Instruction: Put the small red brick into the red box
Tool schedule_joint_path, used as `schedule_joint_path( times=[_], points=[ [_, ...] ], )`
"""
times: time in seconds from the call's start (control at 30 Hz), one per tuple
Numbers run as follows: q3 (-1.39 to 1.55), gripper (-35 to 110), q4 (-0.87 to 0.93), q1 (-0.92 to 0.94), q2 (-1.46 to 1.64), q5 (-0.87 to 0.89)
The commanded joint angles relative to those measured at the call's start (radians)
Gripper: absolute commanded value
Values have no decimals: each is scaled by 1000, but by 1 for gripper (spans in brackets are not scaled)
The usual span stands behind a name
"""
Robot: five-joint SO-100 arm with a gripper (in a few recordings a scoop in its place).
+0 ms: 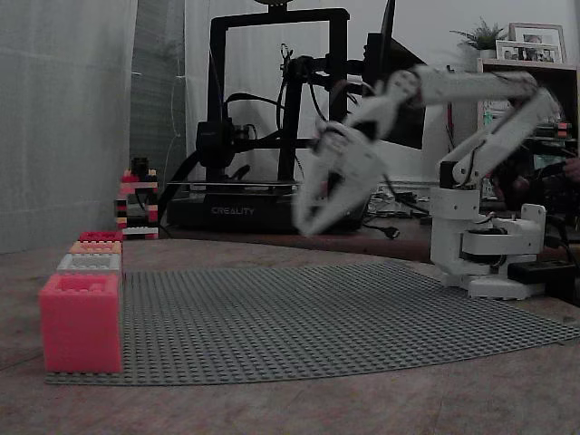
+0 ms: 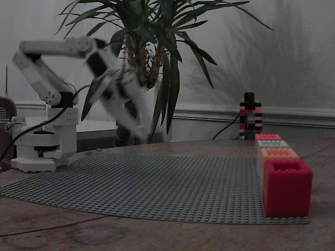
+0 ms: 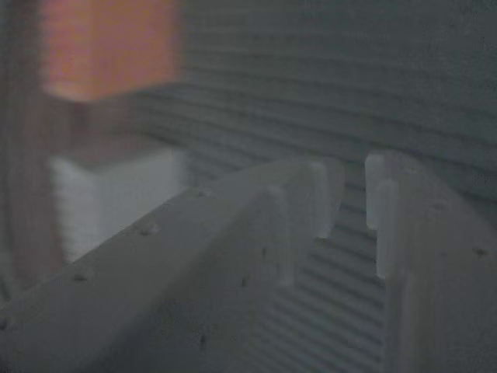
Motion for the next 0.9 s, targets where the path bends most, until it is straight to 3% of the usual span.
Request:
schedule_joint_path(
  times=[0.0, 0.2, 0.87],
  points=[
    [92, 0, 140, 2, 258, 28],
    [195, 0, 301, 2, 488, 97],
    [279, 0, 385, -28, 663, 167]
  ],
)
